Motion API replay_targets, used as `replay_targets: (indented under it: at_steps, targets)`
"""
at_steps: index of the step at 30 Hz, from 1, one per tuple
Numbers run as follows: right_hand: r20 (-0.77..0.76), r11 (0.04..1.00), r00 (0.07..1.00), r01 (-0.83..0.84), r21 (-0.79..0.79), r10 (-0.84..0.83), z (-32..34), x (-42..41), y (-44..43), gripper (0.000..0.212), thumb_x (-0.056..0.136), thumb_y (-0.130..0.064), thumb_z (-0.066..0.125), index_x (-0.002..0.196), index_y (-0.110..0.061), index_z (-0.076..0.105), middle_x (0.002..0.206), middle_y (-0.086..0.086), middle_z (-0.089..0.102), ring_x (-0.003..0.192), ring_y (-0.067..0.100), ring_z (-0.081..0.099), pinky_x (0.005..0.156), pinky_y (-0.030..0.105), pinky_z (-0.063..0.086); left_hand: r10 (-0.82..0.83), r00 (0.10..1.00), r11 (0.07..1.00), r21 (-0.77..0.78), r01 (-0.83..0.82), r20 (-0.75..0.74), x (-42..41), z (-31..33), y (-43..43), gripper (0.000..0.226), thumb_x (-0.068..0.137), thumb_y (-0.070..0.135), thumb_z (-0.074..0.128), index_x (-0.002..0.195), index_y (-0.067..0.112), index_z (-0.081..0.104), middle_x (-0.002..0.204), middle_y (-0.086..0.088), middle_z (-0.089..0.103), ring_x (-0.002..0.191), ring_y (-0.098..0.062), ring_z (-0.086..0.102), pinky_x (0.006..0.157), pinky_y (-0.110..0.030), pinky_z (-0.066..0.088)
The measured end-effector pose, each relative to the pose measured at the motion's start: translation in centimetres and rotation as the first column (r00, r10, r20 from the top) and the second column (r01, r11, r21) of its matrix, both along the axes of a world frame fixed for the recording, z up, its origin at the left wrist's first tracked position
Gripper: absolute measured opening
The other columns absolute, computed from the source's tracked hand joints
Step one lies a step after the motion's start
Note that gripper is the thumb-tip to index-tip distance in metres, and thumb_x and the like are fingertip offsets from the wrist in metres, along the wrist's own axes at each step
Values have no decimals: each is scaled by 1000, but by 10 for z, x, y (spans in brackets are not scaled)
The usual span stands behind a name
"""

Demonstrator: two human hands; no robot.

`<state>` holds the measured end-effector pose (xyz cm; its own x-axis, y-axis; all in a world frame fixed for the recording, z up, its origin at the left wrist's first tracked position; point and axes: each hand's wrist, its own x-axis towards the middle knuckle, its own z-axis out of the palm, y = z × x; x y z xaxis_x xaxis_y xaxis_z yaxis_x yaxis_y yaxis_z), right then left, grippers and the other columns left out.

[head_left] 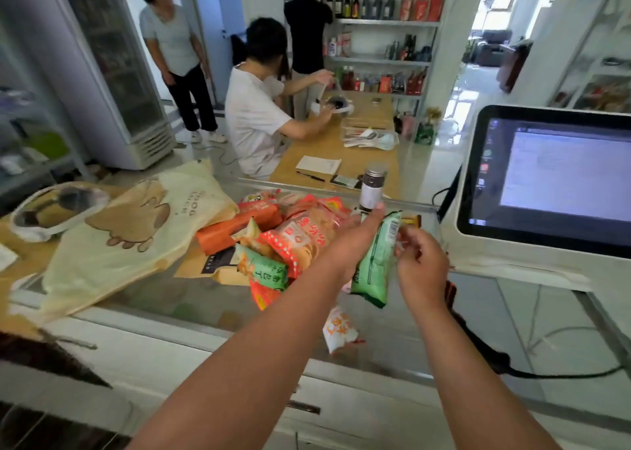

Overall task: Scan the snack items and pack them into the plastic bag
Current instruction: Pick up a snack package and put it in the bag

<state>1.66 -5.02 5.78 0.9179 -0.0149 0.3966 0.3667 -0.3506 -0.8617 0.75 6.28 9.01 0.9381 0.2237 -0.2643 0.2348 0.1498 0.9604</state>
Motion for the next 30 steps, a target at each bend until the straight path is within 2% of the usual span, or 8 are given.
replay_targets:
  at_steps: [3,7,10,12,18,21,26,30]
  targets:
    - [-106,952,970,-190,238,220,46,-26,77,28,94,-7,44,96,-25,65,97,0,67,93,22,63,83,37,51,180,979,984,-24,-178,93,-37,27,61,66,80,72,55,121,22,48,127,8,55,110,-12,56,94,-31,47]
    - [-154,870,861,-455,191,485,61,-72,170,9,88,-34,59,93,-28,64,87,-9,66,83,10,61,77,28,49,441,889,898,-60,-437,126,-83,27,155,108,58,86,56,138,13,47,138,-8,54,120,-25,56,98,-40,49]
    - [-287,775,723,-615,145,628,55,-116,239,38,77,-44,66,111,-30,59,95,-11,67,81,5,64,71,23,52,543,831,840,-74,-538,120,-140,28,223,65,90,59,49,130,7,48,122,-5,60,103,-16,63,79,-27,52]
    - [-319,719,662,-688,99,678,51,-148,280,29,85,-28,65,109,-35,51,93,-16,61,79,-2,59,62,14,44,603,789,798,-81,-598,114,-171,17,266,56,94,54,47,126,9,50,117,-4,62,99,-16,63,89,-33,51]
    - [-381,616,524,-767,177,762,35,-229,382,19,87,-22,63,102,-33,59,94,-3,70,85,15,67,78,32,55,709,702,705,-67,-706,69,-270,8,357,49,90,51,41,112,13,64,112,-11,67,98,-24,65,92,-41,52]
    - [-421,579,444,-765,281,791,29,-258,418,22,87,-25,65,108,-27,61,92,0,71,83,18,69,72,36,57,739,673,671,-99,-735,11,-307,-1,384,40,99,46,37,91,20,67,92,-5,69,89,-21,65,89,-38,51]
    - [-445,549,380,-759,351,811,20,-277,455,30,85,-31,66,114,-25,59,101,2,70,90,21,68,83,44,56,799,602,599,-90,-795,3,-338,-13,410,43,101,46,33,105,23,69,114,-8,69,105,-24,65,99,-45,49]
    - [-446,498,313,-772,395,839,19,-270,464,21,87,-30,66,107,-30,58,101,0,68,92,20,66,81,41,57,821,571,570,-91,-816,23,-337,-16,413,41,104,34,32,88,25,69,86,2,73,84,-16,67,82,-32,53]
